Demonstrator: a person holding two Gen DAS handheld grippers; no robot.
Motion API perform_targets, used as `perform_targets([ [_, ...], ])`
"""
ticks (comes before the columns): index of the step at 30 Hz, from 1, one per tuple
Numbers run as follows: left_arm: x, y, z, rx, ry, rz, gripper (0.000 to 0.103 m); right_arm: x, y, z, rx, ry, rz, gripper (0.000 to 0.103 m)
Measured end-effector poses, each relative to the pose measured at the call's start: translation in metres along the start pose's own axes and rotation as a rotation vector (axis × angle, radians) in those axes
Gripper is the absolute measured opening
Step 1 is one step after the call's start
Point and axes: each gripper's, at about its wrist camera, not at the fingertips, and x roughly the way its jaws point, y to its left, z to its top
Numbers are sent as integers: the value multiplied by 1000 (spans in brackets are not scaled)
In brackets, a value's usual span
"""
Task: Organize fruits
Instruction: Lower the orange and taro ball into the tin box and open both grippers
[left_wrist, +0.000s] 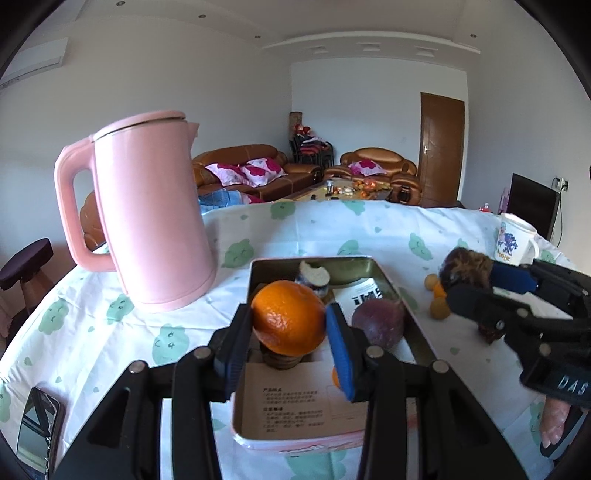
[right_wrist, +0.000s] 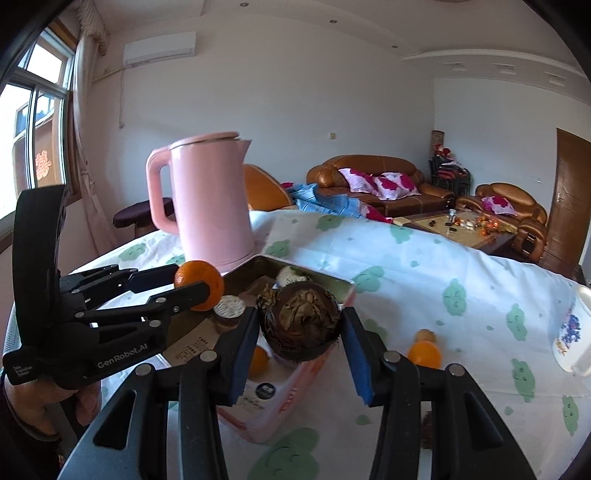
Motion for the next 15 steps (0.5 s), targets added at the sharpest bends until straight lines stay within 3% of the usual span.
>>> perform_targets([
  [15,10,7,-9,-1,45,-10,42,25,21,-6,-18,57,40,48],
])
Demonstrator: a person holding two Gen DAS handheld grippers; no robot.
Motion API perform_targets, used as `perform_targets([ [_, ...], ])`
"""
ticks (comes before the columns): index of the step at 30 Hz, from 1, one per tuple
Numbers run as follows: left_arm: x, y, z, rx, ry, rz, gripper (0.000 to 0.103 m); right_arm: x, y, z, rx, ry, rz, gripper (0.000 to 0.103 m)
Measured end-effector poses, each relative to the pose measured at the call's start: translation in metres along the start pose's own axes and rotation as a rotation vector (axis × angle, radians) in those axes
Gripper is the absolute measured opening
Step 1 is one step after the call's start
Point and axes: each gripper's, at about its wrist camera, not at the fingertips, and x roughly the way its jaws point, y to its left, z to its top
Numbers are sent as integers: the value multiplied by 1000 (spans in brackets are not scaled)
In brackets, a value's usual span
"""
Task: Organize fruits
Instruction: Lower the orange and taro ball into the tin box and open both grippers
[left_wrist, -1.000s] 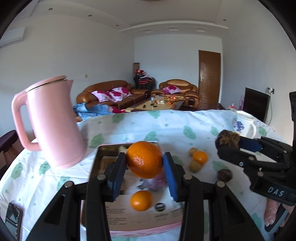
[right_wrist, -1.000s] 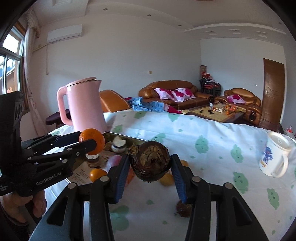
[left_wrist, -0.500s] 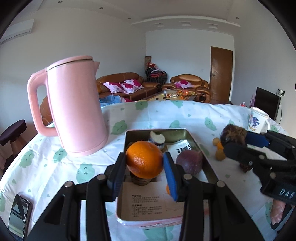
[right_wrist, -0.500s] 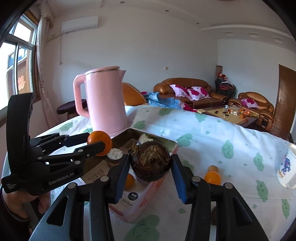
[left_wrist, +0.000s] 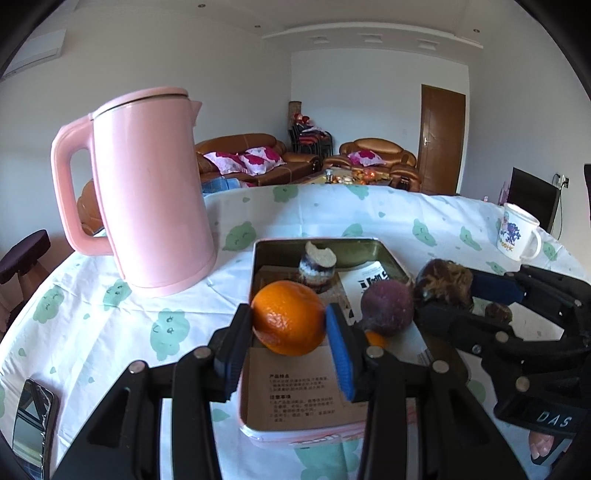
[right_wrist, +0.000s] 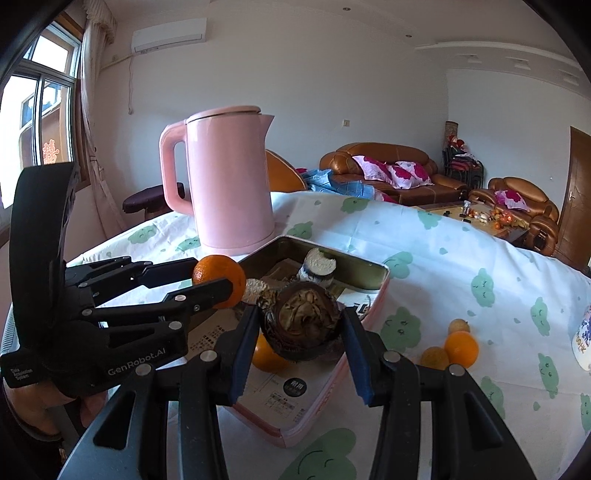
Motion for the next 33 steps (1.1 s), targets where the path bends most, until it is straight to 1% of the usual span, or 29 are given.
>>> perform_targets([
  [13,5,0,-1,0,20,-18,42,16,5,-8,-10,53,14,48],
  [20,8,-4,-2,28,43,-20,43,21,5,-10,-12,86,30,48],
  [24,11,0,-3,6,62,-25,46,28,8,-11,-29,120,36,48],
  [27,11,2,-3,-7,62,-22,46,31,10,-12,-39,141,34,48],
  [28,10,3,-3,-10,62,-20,51,32,11,-12,-44,141,37,49],
  [29,10,3,-3,-13,61,-18,59,31,13,-12,-51,140,32,49],
  [30,9,3,-3,-18,57,-17,64,32,13,-12,-55,142,29,49],
  [31,8,4,-4,-25,51,-13,73,32,14,-12,-58,146,28,50],
  [32,6,5,-3,-32,45,-11,79,32,14,-12,-58,144,25,51],
  [33,3,6,-2,-41,34,-15,81,30,13,-12,-55,136,19,52],
])
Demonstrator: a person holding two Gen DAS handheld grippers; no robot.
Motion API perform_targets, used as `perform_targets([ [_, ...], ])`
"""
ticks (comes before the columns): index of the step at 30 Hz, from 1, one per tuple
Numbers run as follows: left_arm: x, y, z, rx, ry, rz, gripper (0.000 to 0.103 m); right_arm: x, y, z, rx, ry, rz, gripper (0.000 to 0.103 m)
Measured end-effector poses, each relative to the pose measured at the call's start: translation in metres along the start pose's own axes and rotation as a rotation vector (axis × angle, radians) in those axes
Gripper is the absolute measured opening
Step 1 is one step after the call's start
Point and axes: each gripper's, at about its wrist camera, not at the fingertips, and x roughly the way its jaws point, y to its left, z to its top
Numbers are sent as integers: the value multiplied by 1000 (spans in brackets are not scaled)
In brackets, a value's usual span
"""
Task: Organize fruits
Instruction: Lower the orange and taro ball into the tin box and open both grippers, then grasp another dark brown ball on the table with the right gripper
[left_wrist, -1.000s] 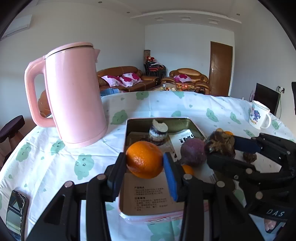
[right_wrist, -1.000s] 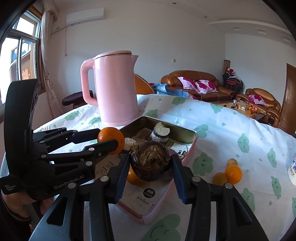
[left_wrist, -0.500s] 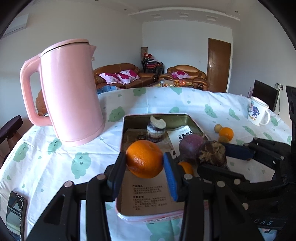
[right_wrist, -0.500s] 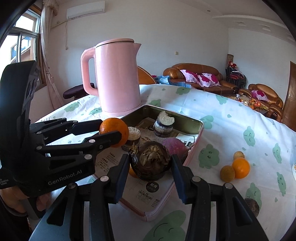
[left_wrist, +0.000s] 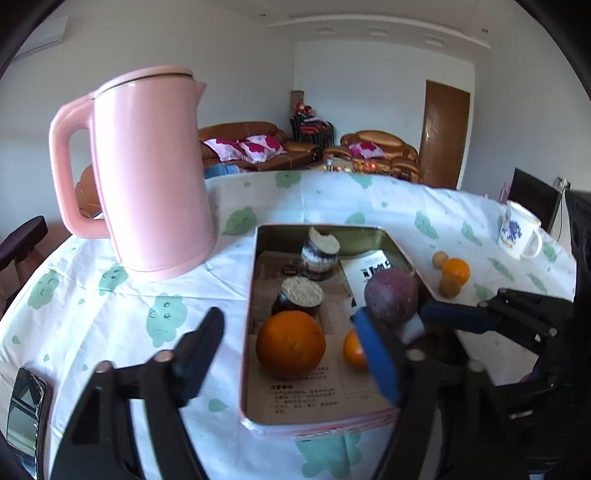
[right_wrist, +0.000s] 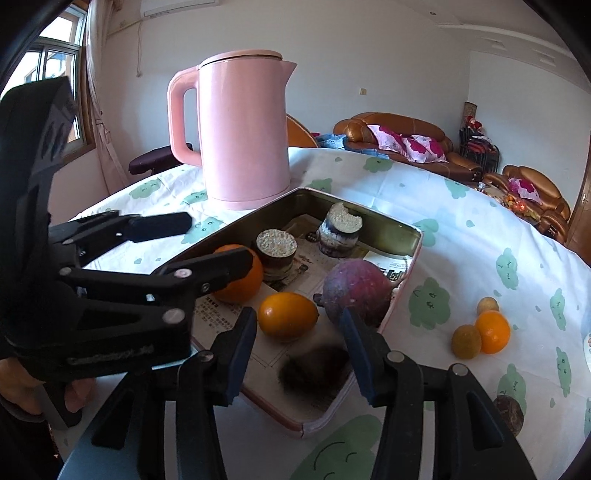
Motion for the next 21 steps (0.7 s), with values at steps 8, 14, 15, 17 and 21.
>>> perform_targets([
  [8,-18,-5,12,-32,-67,-13,90,-40,-41,-17,77,-46,-71,53],
  [14,-11,-41,14,1,-39,-69,90,-65,-109,-42,218,-12,-255,54],
  [15,-8,-51,15,18,-31,-81,90,-65,-117,-45,241,-4,-269,54],
  [17,-5,-65,15,42,-28,-99,90,-64,-131,-50,288,15,-274,54],
  [21,2,-91,16,88,-16,-116,90,-53,-136,-56,310,66,-247,54],
])
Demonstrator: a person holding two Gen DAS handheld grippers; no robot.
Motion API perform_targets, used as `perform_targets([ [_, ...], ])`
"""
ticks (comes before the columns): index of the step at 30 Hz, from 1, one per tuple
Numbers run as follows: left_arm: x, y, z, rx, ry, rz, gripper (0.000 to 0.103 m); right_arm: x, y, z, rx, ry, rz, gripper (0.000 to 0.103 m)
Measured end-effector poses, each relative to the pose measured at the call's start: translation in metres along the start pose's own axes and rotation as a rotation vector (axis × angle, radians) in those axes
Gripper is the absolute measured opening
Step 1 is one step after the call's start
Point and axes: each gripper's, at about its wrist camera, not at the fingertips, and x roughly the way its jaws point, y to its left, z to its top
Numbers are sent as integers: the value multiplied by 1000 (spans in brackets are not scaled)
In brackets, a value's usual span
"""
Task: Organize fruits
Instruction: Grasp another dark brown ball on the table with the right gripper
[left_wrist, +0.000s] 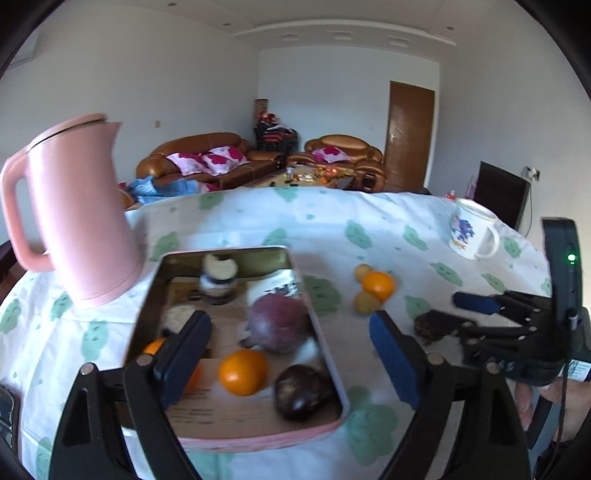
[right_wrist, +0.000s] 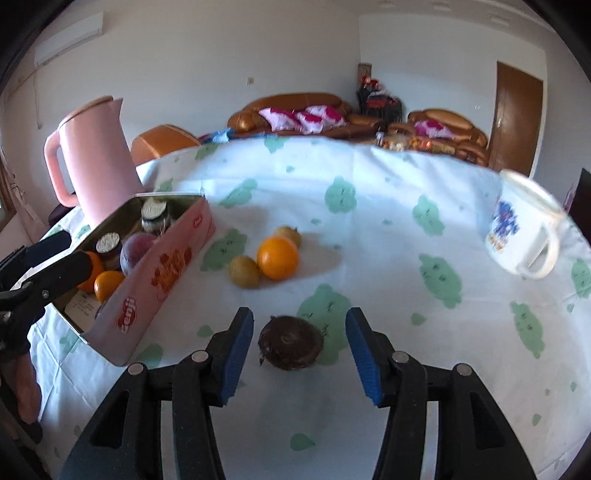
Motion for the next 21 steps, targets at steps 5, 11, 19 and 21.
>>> perform_targets([
  [5,12,-9,4,13,29,1,90,14,-4,-1,23,66,31,54],
  [11,22,-13,13,22,65,-12,90,26,-5,-3,35,123,58,43],
  [19,43,-40,28,47,112,-92,88,17,-22,3,31,67,-69,43],
  [21,52,-51,29,67,129,-103,84,16,-37,5,67,58,-83,43],
])
